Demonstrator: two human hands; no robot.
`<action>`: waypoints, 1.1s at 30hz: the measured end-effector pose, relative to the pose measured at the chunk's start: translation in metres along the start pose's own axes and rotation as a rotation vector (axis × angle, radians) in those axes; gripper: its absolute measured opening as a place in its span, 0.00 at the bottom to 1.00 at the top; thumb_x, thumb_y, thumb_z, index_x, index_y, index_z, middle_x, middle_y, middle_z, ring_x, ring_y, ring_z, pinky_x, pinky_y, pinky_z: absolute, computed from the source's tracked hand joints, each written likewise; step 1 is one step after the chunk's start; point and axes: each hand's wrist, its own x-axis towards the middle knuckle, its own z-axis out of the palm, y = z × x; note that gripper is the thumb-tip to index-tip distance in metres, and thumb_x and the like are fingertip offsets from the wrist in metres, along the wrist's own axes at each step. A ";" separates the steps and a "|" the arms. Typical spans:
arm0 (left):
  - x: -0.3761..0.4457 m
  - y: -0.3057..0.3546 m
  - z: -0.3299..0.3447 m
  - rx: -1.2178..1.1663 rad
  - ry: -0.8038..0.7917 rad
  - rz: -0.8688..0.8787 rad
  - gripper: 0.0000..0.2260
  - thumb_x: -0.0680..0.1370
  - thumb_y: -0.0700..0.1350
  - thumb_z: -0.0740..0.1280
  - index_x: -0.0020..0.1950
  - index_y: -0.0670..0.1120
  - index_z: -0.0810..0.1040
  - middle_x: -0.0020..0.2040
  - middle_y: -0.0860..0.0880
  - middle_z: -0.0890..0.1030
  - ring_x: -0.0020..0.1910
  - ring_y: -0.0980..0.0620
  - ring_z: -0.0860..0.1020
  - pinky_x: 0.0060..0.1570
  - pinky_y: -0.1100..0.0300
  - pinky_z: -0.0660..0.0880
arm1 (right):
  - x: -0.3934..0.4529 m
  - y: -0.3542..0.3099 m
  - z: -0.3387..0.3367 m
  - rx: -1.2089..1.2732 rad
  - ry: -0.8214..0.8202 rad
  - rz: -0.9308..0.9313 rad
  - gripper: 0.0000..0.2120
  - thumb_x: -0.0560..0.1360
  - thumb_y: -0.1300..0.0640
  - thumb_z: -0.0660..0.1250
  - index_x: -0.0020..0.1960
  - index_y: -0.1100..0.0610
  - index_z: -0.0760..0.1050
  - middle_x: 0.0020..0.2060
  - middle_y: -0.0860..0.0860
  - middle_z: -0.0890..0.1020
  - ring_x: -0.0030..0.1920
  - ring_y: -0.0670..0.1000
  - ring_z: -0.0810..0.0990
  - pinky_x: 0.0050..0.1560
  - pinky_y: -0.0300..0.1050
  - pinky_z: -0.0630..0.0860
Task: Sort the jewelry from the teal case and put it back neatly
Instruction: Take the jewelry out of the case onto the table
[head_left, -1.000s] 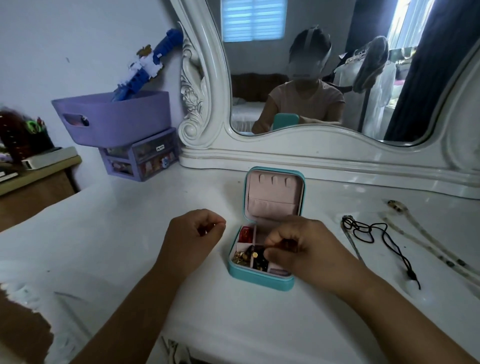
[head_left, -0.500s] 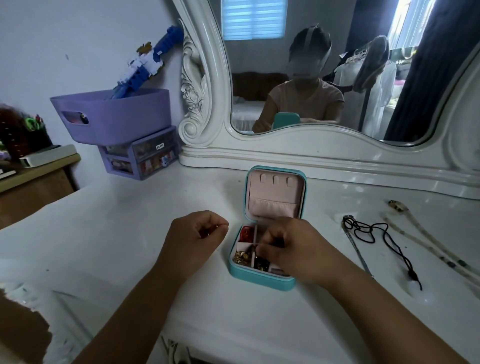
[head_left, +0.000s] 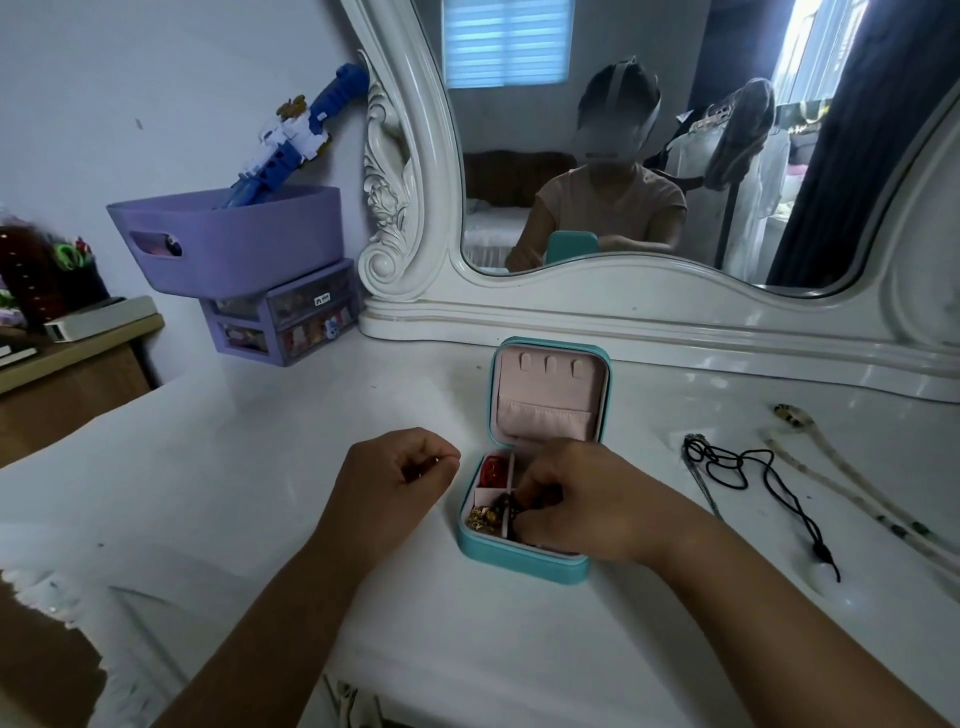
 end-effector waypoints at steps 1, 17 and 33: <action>0.000 0.000 0.000 0.004 -0.001 0.000 0.08 0.73 0.41 0.69 0.37 0.53 0.77 0.33 0.59 0.79 0.35 0.64 0.77 0.34 0.77 0.68 | 0.001 -0.001 0.000 -0.023 -0.001 0.011 0.10 0.67 0.52 0.65 0.35 0.59 0.77 0.34 0.55 0.79 0.34 0.51 0.75 0.35 0.43 0.70; 0.000 0.001 -0.001 -0.027 0.006 -0.024 0.11 0.72 0.40 0.70 0.35 0.56 0.77 0.29 0.60 0.78 0.32 0.63 0.76 0.33 0.76 0.68 | -0.005 0.017 -0.008 0.893 0.248 -0.019 0.06 0.72 0.64 0.67 0.37 0.57 0.77 0.30 0.49 0.80 0.32 0.45 0.77 0.36 0.36 0.75; 0.012 0.052 0.007 -0.232 0.013 0.020 0.06 0.76 0.46 0.65 0.41 0.50 0.79 0.38 0.55 0.82 0.40 0.64 0.79 0.36 0.75 0.72 | -0.009 -0.002 -0.058 1.285 0.339 -0.147 0.06 0.76 0.60 0.61 0.41 0.58 0.73 0.34 0.57 0.82 0.42 0.60 0.70 0.26 0.37 0.70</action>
